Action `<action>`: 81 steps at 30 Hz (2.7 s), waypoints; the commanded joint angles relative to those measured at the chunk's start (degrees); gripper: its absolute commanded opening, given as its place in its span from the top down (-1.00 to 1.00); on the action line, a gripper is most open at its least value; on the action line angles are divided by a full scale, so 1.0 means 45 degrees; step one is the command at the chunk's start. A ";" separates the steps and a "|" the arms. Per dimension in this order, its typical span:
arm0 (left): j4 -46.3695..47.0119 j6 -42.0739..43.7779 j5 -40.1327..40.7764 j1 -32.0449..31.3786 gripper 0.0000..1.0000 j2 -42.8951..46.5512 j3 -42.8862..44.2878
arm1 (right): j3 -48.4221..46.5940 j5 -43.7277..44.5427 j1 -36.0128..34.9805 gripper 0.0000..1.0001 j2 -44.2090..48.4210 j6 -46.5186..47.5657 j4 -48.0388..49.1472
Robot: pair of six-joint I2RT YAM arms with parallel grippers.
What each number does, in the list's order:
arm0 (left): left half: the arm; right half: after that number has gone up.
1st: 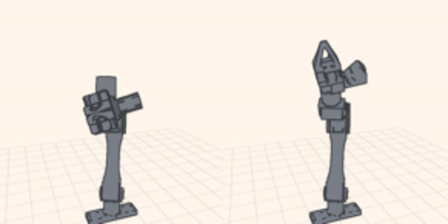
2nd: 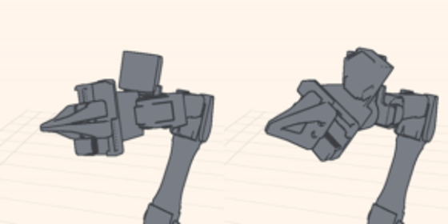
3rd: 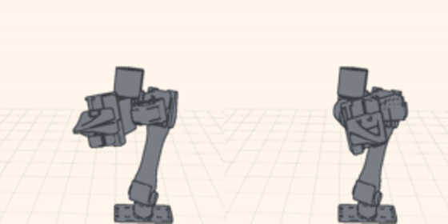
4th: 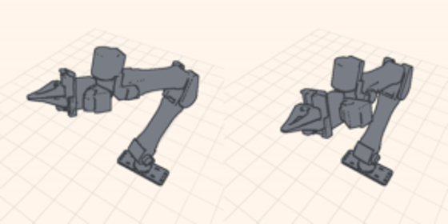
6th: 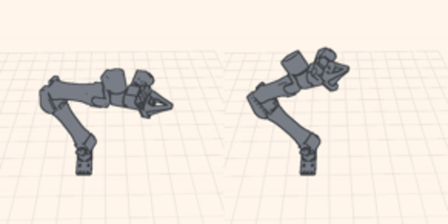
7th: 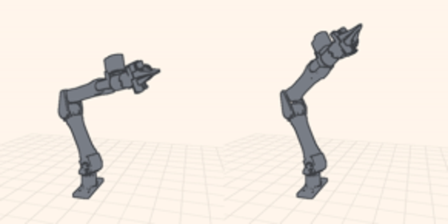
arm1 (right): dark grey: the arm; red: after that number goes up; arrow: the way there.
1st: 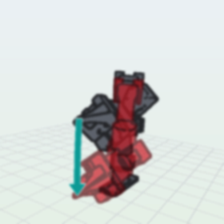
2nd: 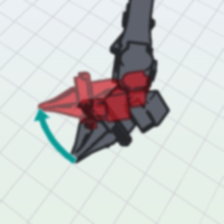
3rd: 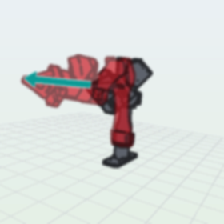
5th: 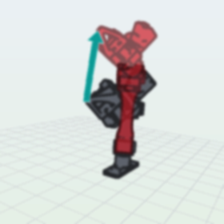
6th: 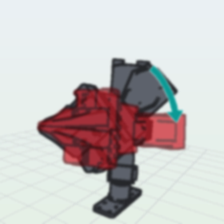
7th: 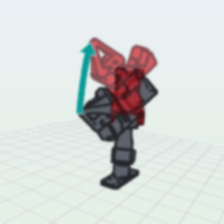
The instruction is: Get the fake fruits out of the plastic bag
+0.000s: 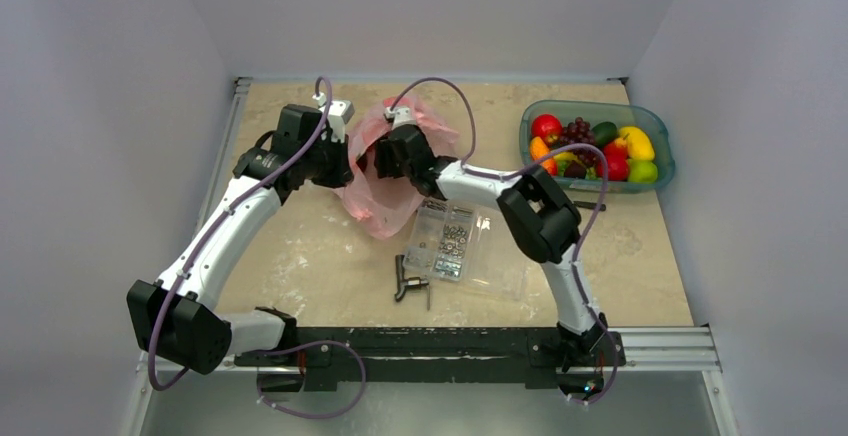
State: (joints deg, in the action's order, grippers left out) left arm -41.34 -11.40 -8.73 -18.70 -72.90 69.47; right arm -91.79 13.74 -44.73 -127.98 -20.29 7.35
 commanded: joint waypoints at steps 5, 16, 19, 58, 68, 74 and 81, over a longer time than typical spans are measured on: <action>0.0242 -0.0123 -0.0129 0.0077 1.00 0.0175 -0.0018 | 0.3048 -0.0278 -0.0187 0.71 0.4435 0.0154 0.1055; 0.0099 -0.0085 -0.0172 0.0093 1.00 -0.0114 0.0115 | 0.3538 -0.1725 -0.0198 0.80 0.7395 0.0208 0.0197; -0.0014 -0.0019 -0.0128 0.0078 1.00 -0.0105 0.0155 | 0.2709 -0.2200 -0.0207 0.82 0.7764 0.0189 -0.0393; 0.0020 -0.0183 -0.0661 0.0054 1.00 -0.0084 0.0167 | 0.5334 0.4207 1.1245 1.00 0.8757 -0.2514 -0.3248; 0.0009 -0.0183 -0.0691 0.0054 1.00 0.0011 0.0188 | 0.3769 0.4321 1.1503 -0.37 0.7097 -0.1301 -0.3629; 0.0010 -0.0162 -0.0708 0.0054 1.00 0.0061 0.0187 | 0.4129 0.3333 1.1384 -0.70 0.7915 -0.0845 -0.3260; 0.0351 -0.0085 -0.0925 0.0054 1.00 0.0295 -0.0011 | 0.4549 0.1084 1.0509 -0.74 0.9514 0.0029 -0.2664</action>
State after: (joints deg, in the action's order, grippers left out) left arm -42.04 -11.42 -11.55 -18.72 -73.69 69.47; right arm -72.18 26.79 6.20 -92.03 -23.92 -9.28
